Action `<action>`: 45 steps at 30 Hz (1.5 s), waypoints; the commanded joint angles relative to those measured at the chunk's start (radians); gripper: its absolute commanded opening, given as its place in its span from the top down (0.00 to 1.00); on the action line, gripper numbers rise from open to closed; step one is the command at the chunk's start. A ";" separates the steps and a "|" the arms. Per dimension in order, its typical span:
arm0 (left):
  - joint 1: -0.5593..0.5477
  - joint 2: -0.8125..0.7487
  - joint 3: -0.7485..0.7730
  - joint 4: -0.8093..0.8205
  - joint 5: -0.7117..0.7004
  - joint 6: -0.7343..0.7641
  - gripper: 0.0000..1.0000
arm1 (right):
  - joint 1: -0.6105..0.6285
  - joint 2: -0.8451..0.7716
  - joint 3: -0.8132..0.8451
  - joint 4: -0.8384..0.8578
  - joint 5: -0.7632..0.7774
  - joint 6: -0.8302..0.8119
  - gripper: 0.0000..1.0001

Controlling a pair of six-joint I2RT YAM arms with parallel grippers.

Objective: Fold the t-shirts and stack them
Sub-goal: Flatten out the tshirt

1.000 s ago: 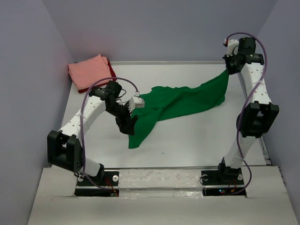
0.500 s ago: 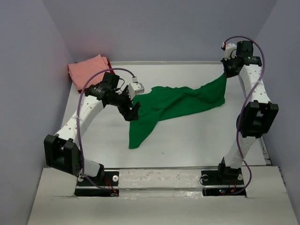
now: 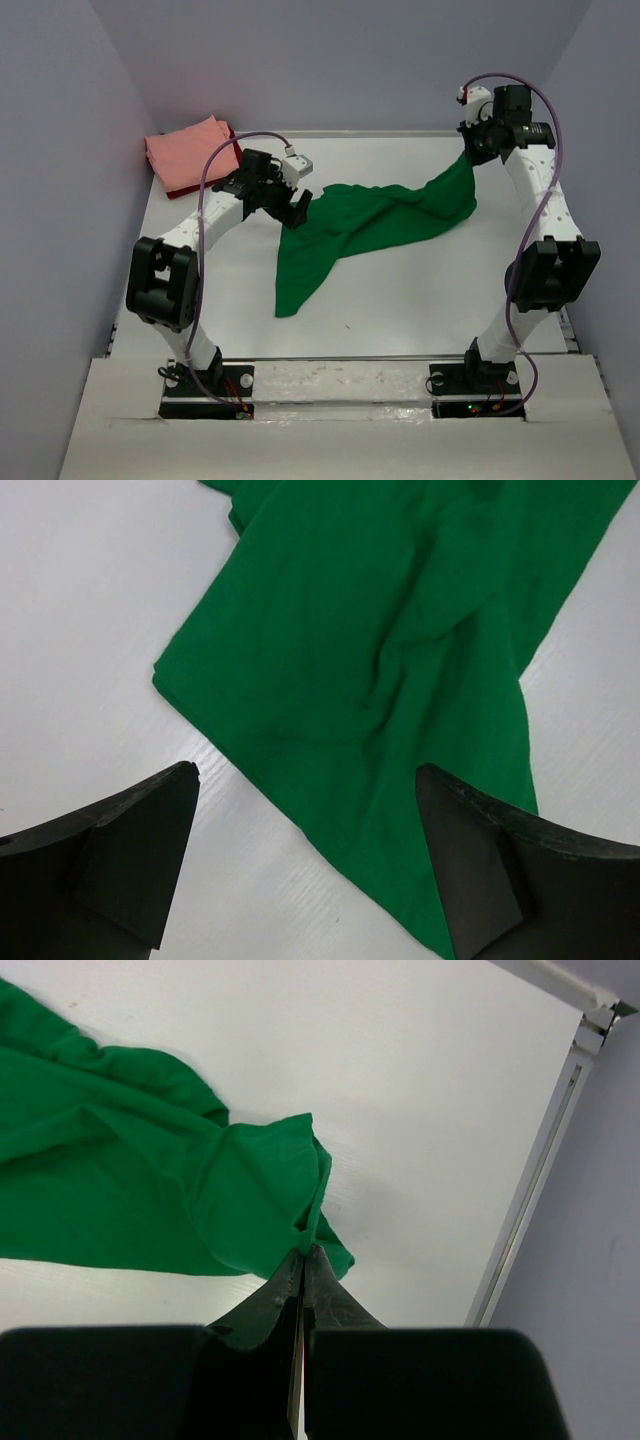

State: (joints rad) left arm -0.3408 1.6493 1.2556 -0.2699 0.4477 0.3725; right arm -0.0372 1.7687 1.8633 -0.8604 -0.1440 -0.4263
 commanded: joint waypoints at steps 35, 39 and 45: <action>-0.006 0.354 0.225 0.175 -0.118 0.013 0.25 | 0.115 -0.081 -0.138 -0.003 -0.035 0.014 1.00; -0.004 0.368 0.235 0.173 -0.113 0.016 0.25 | 0.125 -0.078 -0.138 -0.003 -0.040 0.012 1.00; -0.004 0.386 0.243 0.169 -0.113 0.025 0.25 | 0.125 -0.077 -0.142 -0.003 -0.045 0.011 1.00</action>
State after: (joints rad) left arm -0.3454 2.0308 1.4555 -0.1013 0.3172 0.3790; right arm 0.0784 1.7100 1.7061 -0.8742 -0.1699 -0.4145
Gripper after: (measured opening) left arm 0.755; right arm 0.012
